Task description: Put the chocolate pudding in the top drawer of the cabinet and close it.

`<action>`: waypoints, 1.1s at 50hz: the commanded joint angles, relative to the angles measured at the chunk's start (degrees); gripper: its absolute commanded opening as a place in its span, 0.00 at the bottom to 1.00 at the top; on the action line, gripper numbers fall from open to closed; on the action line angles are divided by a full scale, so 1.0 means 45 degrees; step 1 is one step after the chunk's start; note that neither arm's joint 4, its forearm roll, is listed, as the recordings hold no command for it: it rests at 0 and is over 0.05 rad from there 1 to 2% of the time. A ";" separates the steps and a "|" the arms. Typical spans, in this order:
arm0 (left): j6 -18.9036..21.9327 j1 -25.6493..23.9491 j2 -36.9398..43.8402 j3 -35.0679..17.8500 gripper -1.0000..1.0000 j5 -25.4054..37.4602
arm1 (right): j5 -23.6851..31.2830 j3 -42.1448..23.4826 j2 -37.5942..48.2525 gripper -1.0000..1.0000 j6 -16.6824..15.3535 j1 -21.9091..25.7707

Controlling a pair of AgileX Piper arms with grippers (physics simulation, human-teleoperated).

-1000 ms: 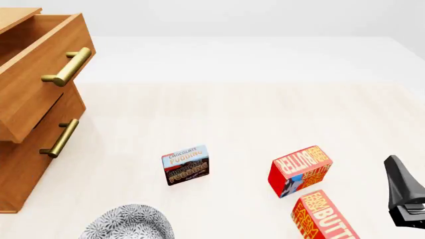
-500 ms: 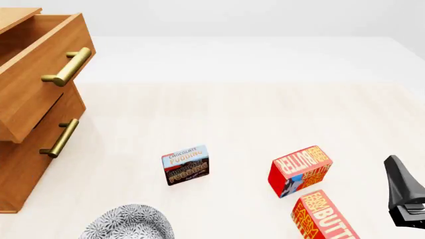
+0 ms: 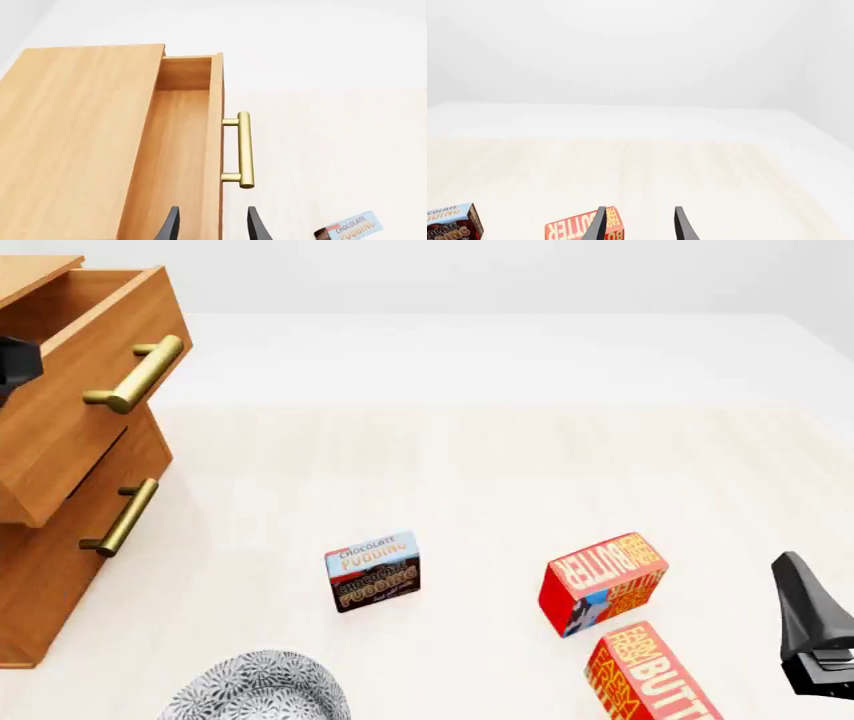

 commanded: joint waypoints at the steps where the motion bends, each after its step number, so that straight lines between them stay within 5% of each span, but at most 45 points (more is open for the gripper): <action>1: -0.0118 -0.0076 0.0225 0.0186 1.00 0.0084 | 0.0029 -0.0002 -0.0008 1.00 0.0046 -0.0008; 42: -0.0305 -0.0227 0.1835 0.1424 1.00 -0.1282 | 0.0028 -0.0002 -0.0008 1.00 0.0043 -0.0008; 55: -0.0686 -0.1075 0.1691 0.1506 1.00 -0.1003 | 0.0028 -0.0002 -0.0008 1.00 0.0042 -0.0008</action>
